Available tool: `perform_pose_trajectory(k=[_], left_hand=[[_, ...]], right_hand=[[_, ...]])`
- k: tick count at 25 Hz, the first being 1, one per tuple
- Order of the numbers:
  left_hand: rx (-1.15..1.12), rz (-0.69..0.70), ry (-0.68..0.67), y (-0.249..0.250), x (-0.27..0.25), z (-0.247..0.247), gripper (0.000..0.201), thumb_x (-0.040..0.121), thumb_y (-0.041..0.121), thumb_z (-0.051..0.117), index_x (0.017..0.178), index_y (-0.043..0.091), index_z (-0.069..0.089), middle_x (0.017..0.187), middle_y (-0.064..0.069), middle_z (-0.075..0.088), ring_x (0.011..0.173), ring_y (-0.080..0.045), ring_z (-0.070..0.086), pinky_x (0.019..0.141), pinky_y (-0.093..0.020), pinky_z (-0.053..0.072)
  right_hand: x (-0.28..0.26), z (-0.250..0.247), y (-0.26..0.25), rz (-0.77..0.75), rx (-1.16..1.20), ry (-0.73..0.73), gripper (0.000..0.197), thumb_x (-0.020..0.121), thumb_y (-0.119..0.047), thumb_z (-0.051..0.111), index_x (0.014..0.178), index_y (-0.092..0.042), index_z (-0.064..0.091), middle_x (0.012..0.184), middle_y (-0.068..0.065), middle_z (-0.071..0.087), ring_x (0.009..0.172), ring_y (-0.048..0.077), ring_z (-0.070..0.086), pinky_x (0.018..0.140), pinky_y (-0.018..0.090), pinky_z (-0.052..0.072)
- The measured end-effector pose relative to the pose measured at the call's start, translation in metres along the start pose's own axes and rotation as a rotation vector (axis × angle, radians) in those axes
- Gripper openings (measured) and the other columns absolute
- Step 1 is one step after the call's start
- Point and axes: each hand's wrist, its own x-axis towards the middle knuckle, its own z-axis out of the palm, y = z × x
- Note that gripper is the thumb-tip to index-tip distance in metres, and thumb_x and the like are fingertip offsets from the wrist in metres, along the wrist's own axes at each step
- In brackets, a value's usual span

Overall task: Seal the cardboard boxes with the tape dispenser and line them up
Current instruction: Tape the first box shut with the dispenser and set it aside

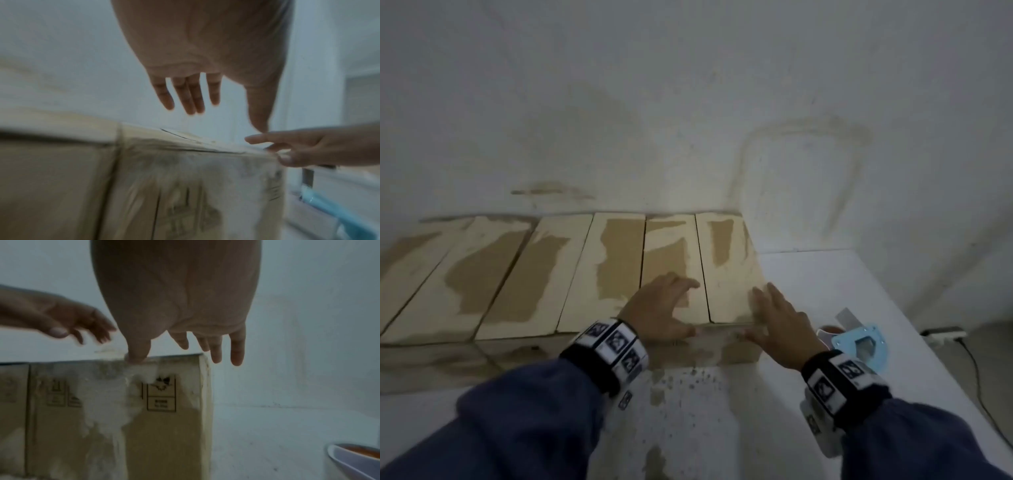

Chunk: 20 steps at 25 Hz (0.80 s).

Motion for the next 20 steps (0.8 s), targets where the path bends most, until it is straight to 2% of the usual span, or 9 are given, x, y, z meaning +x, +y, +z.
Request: perform_pose_trajectory(k=[2,3,6,10,12,14,15,17,20], left_hand=[[0.247,0.102,-0.044,0.003,0.03,0.007,0.101,0.069,0.06,0.069,0.148,0.027,0.017,0.154,0.0,0.021,0.141,-0.018,0.021,0.115,-0.039,0.023],[0.338,0.134,-0.1,0.004,0.044,0.012,0.109,0.068,0.064,0.067,0.15,0.027,0.006,0.159,0.001,0.005,0.146,-0.02,0.006,0.119,-0.042,0.012],[0.508,0.191,-0.222,0.008,0.068,0.038,0.111,0.073,0.068,0.058,0.149,0.028,-0.013,0.158,-0.002,-0.021,0.146,-0.024,-0.018,0.119,-0.049,-0.005],[0.471,0.196,-0.244,0.014,0.074,0.06,0.1,0.08,0.063,0.05,0.148,0.03,-0.015,0.157,-0.002,-0.023,0.146,-0.022,-0.019,0.119,-0.046,-0.006],[0.464,0.192,-0.244,0.018,0.075,0.065,0.099,0.08,0.063,0.05,0.148,0.031,-0.015,0.157,-0.001,-0.023,0.146,-0.021,-0.018,0.119,-0.045,-0.005],[0.458,0.166,-0.242,0.021,0.076,0.067,0.099,0.08,0.063,0.049,0.148,0.031,-0.015,0.157,0.0,-0.024,0.146,-0.021,-0.019,0.119,-0.045,-0.005],[0.451,0.152,-0.239,0.023,0.076,0.068,0.099,0.08,0.063,0.05,0.148,0.031,-0.015,0.157,0.0,-0.024,0.146,-0.021,-0.019,0.119,-0.044,-0.006],[0.434,0.12,-0.227,0.031,0.077,0.074,0.099,0.08,0.063,0.05,0.148,0.031,-0.015,0.157,0.0,-0.024,0.146,-0.02,-0.019,0.119,-0.044,-0.006],[0.423,0.052,-0.204,0.05,0.079,0.085,0.1,0.08,0.064,0.049,0.148,0.031,-0.016,0.157,0.0,-0.024,0.146,-0.02,-0.018,0.119,-0.044,-0.006]], right_hand=[[0.005,0.006,-0.001,-0.008,-0.061,0.021,0.074,0.092,-0.053,0.04,0.15,-0.02,0.008,0.16,0.007,0.0,0.142,0.026,0.024,0.108,0.047,0.032],[0.007,0.009,0.004,-0.008,-0.098,0.046,0.07,0.093,-0.052,0.038,0.149,-0.02,0.009,0.161,0.006,0.001,0.142,0.025,0.026,0.106,0.046,0.034],[0.005,0.011,0.024,-0.004,-0.129,0.077,0.067,0.095,-0.05,0.036,0.15,-0.023,0.008,0.161,0.004,0.0,0.142,0.022,0.025,0.103,0.044,0.035],[0.003,0.018,0.048,0.037,-0.018,0.122,0.068,0.093,-0.05,0.041,0.15,-0.024,0.014,0.161,0.005,0.007,0.144,0.024,0.021,0.108,0.046,0.029],[-0.004,0.031,0.072,0.171,0.137,0.242,0.07,0.088,-0.051,0.051,0.146,-0.019,0.028,0.155,0.011,0.026,0.138,0.028,0.032,0.107,0.046,0.032],[-0.015,0.042,0.101,0.37,0.294,0.351,0.069,0.078,-0.052,0.065,0.132,-0.015,0.046,0.137,0.013,0.047,0.126,0.031,0.044,0.099,0.045,0.04],[-0.021,0.046,0.113,0.497,0.302,0.356,0.073,0.07,-0.056,0.07,0.126,-0.014,0.049,0.128,0.013,0.05,0.121,0.033,0.047,0.094,0.044,0.042],[-0.032,0.051,0.133,0.742,0.158,0.265,0.099,0.054,-0.071,0.072,0.122,-0.007,0.042,0.118,0.014,0.049,0.111,0.033,0.049,0.087,0.042,0.044],[-0.041,0.057,0.157,0.915,0.1,0.171,0.117,0.034,-0.086,0.066,0.113,-0.003,0.043,0.112,0.016,0.052,0.104,0.031,0.051,0.088,0.041,0.043]])
